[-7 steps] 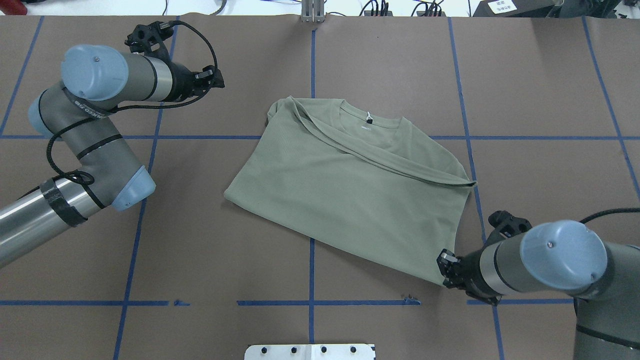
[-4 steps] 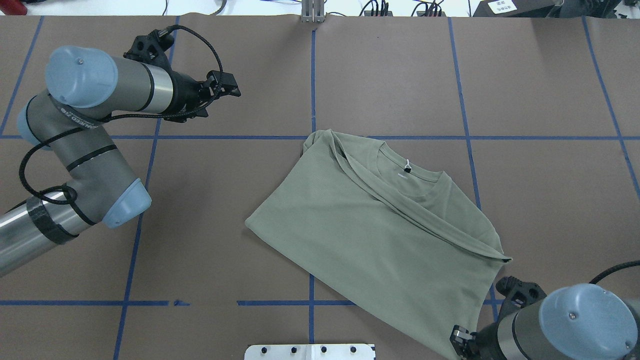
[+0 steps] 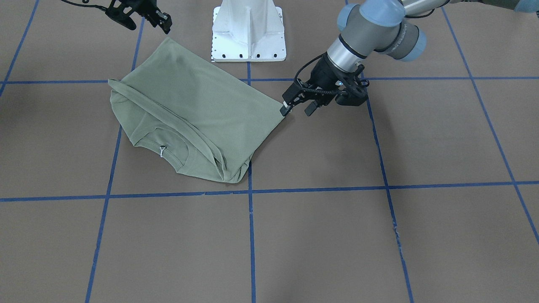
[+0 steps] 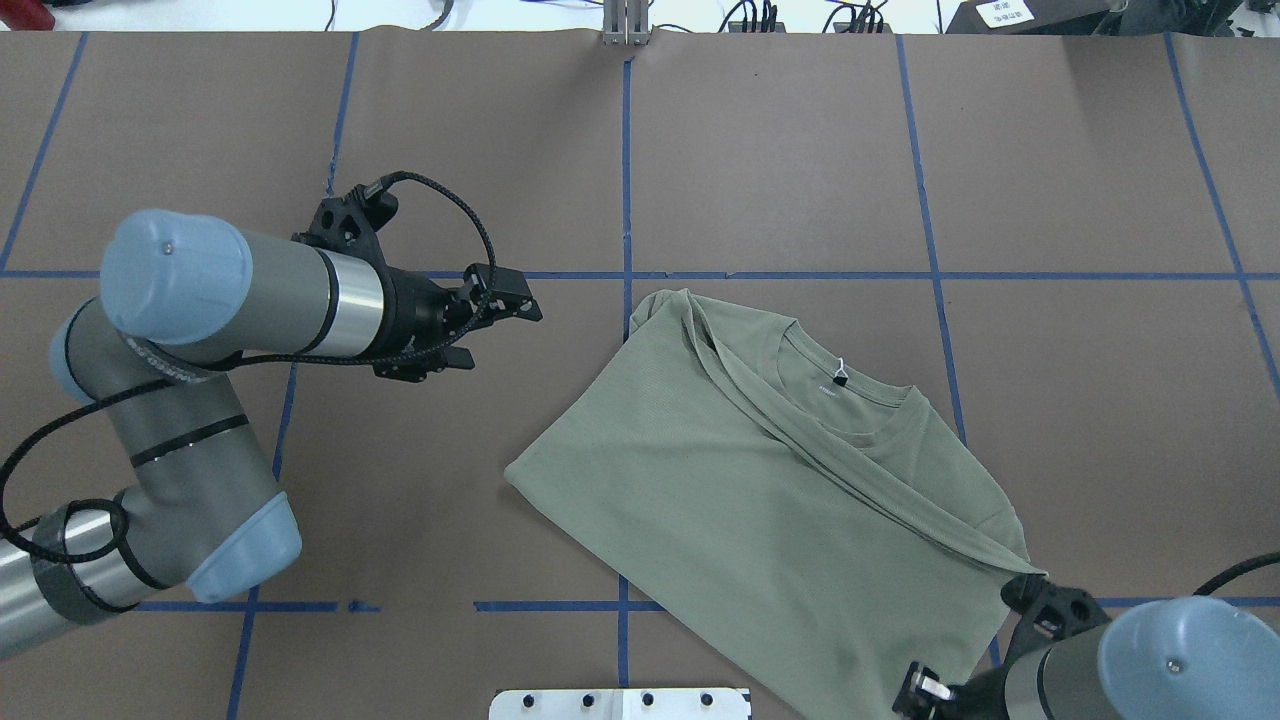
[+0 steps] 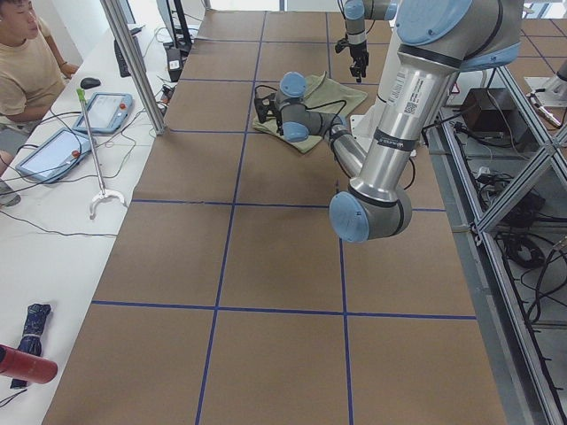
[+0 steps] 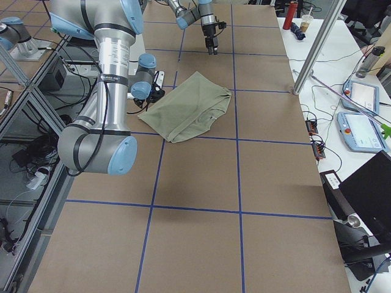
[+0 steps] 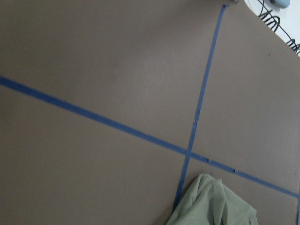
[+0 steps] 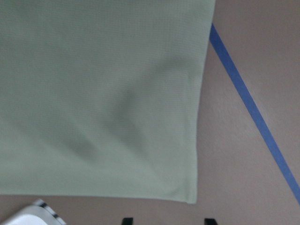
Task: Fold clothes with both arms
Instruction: 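Lower the left gripper to the shirt edge while the right gripper nears the collar, then pull the shirt edge away from the robot with the left gripper, rotating the shirt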
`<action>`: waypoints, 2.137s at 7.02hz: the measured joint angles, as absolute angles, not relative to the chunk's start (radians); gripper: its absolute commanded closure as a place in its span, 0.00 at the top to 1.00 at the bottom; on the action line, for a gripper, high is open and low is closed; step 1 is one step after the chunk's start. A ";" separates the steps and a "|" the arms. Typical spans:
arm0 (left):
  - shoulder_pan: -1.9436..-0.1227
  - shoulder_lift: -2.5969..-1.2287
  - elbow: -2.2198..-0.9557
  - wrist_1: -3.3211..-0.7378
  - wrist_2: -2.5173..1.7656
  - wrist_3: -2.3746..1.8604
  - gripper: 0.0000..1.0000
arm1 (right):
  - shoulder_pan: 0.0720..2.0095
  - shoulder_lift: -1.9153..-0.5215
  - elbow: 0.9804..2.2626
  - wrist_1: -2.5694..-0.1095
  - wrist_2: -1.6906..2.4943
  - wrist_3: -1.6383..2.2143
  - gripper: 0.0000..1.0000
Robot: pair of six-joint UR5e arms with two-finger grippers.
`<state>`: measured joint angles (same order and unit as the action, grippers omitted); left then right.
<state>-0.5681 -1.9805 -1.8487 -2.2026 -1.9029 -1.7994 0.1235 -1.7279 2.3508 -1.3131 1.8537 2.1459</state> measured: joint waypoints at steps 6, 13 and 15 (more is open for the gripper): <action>-0.404 -1.969 -1.821 -2.104 -1.866 -1.891 0.75 | 0.592 -1.428 2.081 -1.312 1.834 1.885 1.00; -0.387 -1.978 -1.754 -2.075 -1.790 -1.883 0.40 | 0.612 -1.423 1.997 -1.311 1.813 1.820 1.00; -0.387 -1.977 -1.750 -2.075 -1.779 -1.884 0.00 | 0.608 -1.422 1.990 -1.312 1.813 1.819 1.00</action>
<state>-0.3866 -1.9770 -1.7498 -2.0753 -1.7786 -1.8836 0.6075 -1.4222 1.9904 -1.3115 1.8130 1.8194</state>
